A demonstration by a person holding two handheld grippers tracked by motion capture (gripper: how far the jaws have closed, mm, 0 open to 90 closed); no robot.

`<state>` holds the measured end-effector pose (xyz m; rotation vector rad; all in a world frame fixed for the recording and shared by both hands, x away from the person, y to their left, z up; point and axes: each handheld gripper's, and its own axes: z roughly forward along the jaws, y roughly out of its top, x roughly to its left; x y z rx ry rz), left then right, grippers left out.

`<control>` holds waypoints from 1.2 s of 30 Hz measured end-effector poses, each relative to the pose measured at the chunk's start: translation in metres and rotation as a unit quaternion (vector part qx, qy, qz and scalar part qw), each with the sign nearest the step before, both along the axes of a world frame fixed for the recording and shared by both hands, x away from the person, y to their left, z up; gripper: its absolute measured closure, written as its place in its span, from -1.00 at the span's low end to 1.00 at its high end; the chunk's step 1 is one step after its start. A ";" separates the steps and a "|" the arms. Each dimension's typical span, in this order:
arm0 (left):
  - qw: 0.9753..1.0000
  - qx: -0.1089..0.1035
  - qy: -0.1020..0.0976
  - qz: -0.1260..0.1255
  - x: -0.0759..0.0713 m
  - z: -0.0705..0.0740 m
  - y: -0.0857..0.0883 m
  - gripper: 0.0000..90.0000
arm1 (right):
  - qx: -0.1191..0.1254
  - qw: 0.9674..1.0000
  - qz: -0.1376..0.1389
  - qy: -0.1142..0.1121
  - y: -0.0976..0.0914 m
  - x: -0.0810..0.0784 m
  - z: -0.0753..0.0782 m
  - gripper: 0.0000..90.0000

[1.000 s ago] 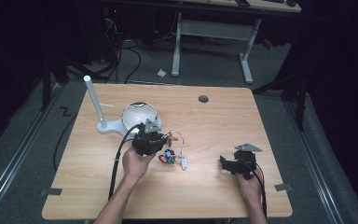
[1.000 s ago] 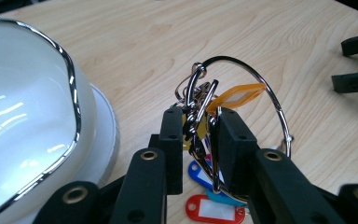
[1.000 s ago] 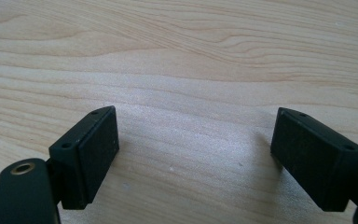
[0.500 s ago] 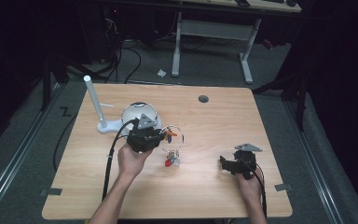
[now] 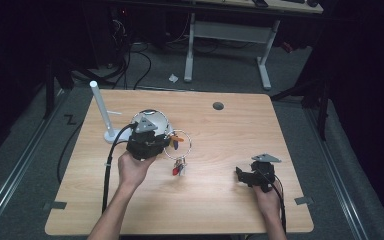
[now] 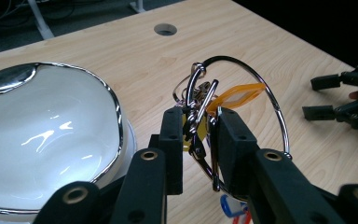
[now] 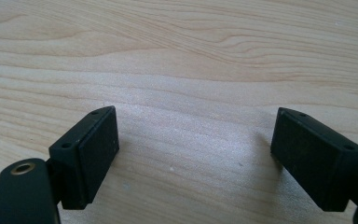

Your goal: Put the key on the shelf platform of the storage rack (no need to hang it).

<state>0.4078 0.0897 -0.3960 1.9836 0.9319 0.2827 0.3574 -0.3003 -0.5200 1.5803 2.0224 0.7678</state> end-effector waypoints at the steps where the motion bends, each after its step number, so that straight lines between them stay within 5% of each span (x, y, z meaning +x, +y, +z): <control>1: 1.000 -0.004 0.002 0.001 0.000 0.001 0.002 0.64 | 0.000 1.000 0.000 0.000 0.000 0.000 0.000 -0.66; 36: 0.999 -0.023 -0.001 0.043 0.013 0.028 0.045 0.64 | 0.000 1.000 0.000 -0.001 0.000 0.000 0.000 -0.66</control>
